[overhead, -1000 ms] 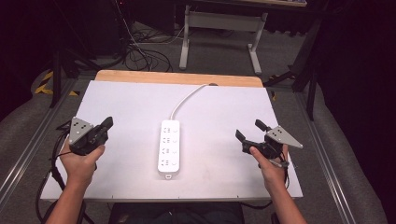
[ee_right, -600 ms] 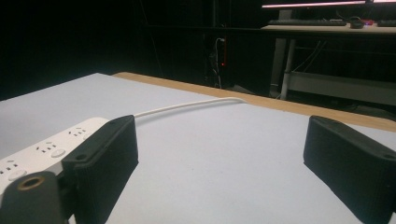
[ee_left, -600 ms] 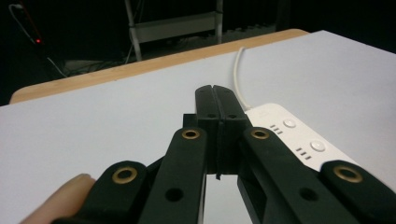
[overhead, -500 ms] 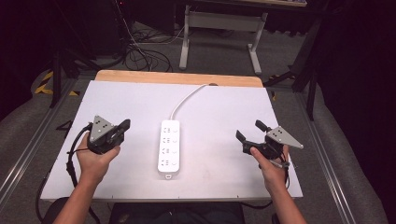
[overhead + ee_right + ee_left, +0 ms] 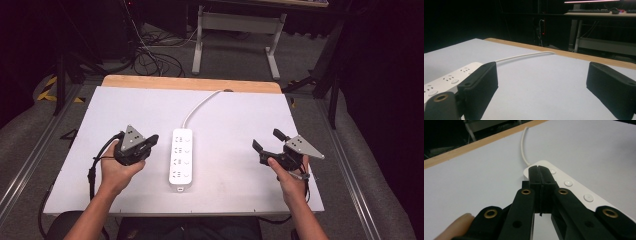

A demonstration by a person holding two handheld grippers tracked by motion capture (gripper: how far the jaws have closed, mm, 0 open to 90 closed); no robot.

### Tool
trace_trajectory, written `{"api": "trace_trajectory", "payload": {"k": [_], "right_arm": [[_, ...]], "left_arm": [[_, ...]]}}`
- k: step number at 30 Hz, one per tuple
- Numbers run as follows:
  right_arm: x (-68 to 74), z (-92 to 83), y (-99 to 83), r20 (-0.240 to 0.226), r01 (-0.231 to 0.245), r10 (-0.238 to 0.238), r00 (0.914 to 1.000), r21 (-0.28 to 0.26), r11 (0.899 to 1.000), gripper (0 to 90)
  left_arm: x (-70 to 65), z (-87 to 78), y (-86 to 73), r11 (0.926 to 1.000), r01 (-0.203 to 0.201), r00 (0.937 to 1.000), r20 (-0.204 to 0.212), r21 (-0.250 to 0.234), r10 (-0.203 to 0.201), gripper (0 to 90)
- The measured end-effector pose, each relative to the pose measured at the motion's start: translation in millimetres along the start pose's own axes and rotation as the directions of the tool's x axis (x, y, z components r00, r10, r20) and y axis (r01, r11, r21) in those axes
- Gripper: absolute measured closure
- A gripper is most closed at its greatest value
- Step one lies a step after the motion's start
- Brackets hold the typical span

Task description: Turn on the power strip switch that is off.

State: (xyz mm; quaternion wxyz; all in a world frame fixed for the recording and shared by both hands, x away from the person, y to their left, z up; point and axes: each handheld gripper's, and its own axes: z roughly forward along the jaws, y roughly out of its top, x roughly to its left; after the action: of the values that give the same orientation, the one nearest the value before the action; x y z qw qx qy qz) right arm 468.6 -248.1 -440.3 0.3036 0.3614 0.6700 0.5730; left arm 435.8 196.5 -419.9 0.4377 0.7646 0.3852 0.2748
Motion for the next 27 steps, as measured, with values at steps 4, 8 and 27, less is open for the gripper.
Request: {"api": "trace_trajectory", "payload": {"k": [4,8,27], "right_arm": [[-0.4,-0.3,-0.2,0.0,-0.003,0.003,1.0,0.004,1.0,10.9],[-1.0,-0.6,-0.3,0.002,-0.007,0.007,1.0,0.002,1.0,10.9],[-1.5,1.4,-1.6,0.005,-0.011,0.01,0.9999,0.024,1.0,10.9]], "left_arm": [[-6.0,7.8,2.5,0.9993,-0.028,0.9994,0.02,0.025,0.028,90.0],[-13.3,19.9,5.0,0.9969,-0.053,0.997,0.06,0.059,0.049,90.0],[-45.7,69.8,3.9,0.9717,-0.117,0.9693,0.237,0.205,0.067,90.0]]}}
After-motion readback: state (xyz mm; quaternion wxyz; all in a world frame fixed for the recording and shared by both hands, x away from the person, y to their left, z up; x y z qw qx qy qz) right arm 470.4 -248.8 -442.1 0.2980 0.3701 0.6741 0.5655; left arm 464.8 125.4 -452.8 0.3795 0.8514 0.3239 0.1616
